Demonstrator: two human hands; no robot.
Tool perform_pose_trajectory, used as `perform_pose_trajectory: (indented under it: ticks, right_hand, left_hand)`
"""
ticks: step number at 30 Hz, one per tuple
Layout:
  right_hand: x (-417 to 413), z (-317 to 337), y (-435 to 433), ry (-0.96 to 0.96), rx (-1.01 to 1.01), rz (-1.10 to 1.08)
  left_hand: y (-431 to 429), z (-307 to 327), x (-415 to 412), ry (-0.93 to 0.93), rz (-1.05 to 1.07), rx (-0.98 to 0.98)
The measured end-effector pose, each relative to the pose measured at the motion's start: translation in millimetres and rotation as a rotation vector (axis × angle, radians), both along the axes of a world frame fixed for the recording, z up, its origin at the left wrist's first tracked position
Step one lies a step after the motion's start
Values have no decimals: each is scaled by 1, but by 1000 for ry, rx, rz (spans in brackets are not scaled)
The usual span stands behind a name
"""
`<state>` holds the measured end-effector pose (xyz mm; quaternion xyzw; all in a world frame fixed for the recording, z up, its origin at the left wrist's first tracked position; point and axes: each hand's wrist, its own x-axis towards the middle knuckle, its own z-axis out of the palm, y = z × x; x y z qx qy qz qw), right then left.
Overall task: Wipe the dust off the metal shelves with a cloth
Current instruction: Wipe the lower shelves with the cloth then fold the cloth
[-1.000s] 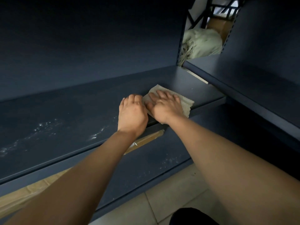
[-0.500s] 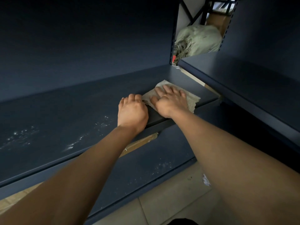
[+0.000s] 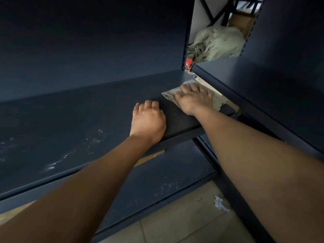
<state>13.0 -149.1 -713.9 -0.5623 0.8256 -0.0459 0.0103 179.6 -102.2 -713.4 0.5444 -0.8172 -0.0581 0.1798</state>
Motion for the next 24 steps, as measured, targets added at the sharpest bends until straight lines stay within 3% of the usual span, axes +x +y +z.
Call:
perform_pose_trajectory:
  ticks: [12, 24]
  right_hand:
    - [-3, 6, 3, -6, 93, -162]
    - [32, 4, 53, -76, 82, -169]
  left_hand:
    - [-3, -3, 0, -12, 1, -28]
    - [22, 1, 42, 165, -55, -179]
